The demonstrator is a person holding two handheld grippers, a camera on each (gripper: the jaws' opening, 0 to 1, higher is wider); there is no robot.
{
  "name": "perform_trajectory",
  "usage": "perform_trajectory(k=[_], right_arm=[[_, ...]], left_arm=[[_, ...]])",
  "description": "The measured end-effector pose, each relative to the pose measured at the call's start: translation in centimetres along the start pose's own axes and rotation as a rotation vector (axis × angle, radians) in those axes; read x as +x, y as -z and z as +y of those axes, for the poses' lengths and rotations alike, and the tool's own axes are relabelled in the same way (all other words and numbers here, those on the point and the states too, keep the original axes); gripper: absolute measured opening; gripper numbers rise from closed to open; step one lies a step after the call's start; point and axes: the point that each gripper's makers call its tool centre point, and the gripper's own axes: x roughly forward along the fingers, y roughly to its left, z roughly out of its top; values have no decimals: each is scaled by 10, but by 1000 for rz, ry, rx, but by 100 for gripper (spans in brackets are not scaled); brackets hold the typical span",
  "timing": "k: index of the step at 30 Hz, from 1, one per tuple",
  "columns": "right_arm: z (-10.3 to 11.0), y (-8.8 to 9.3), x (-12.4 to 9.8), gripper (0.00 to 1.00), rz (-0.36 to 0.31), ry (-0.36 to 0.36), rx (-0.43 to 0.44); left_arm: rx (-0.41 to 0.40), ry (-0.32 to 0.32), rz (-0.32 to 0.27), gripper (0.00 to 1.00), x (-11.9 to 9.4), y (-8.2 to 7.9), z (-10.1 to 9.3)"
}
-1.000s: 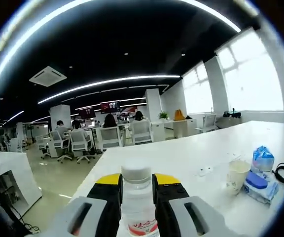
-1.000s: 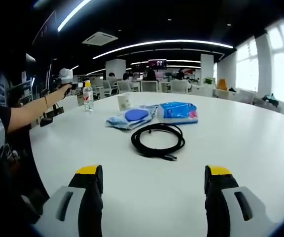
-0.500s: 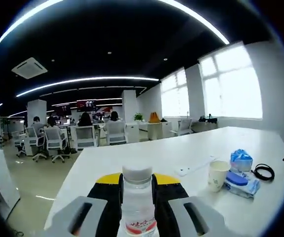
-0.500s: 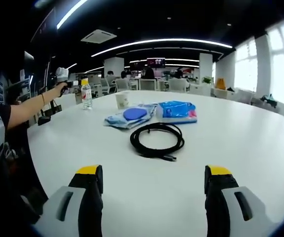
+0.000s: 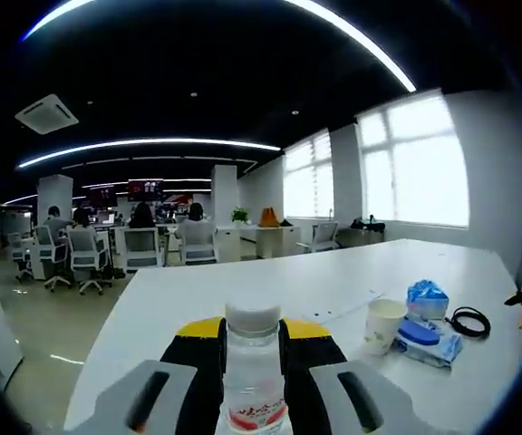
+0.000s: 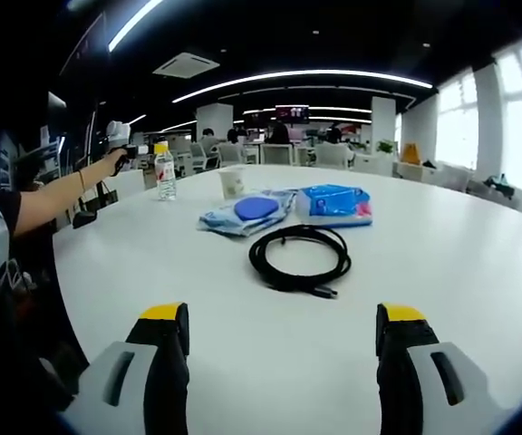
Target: Arrange the tabletop items into an orderly group along one side of the table until the central work area is clear of visible clutter.
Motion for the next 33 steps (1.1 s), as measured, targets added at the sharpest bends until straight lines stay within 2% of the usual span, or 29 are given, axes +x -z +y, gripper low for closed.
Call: perform_trajectory(k=[10, 13, 15, 18, 22, 24, 29, 33], right_arm=[[-3, 2, -4, 82, -4, 6, 4], [-3, 1, -6, 82, -11, 8, 8], [-3, 2, -6, 82, -8, 9, 8], [-2, 4, -7, 82, -5, 6, 10], [0, 3, -8, 82, -16, -1, 13], [2, 3, -7, 82, -19, -9, 12], [10, 4, -4, 81, -19, -32, 9], [13, 4, -4, 81, -22, -42, 7]], left_arm=[[0, -6, 1, 22, -1, 1, -2], [61, -15, -2, 24, -2, -1, -2], [87, -10, -7, 33, -5, -2, -4], [115, -11, -22, 37, -13, -8, -3], [167, -27, 16, 38, -28, -6, 5], [168, -32, 30, 39, -34, -4, 6], [125, -64, 16, 38, -44, -1, 13], [127, -68, 25, 36, -48, 3, 14]])
